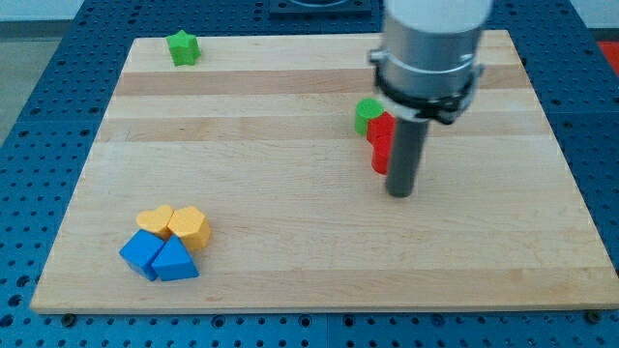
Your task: Push the red circle towards the top center
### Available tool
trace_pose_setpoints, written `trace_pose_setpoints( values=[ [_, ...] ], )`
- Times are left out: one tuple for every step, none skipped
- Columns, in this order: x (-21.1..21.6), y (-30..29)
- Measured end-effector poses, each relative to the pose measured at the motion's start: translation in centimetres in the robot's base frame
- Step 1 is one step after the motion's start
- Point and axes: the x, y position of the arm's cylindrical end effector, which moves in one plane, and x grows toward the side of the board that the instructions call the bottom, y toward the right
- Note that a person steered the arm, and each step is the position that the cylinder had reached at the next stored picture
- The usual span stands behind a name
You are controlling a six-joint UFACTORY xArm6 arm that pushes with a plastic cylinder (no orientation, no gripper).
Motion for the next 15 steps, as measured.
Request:
trace_pose_setpoints(
  values=[
    [-1.8, 1.8],
    [-1.8, 0.8],
    [-2.2, -1.5],
    [-2.8, -3.4],
    [-2.1, -5.5],
    [-2.0, -7.1],
    [-2.6, -8.0],
    [-3.5, -8.5],
    [-5.7, -8.9],
    [-9.0, -9.4],
    [-12.6, -10.1],
    [-15.7, -10.3],
    [-18.4, -10.3],
    [-20.2, -10.3],
    [-20.3, -10.3]
  ],
)
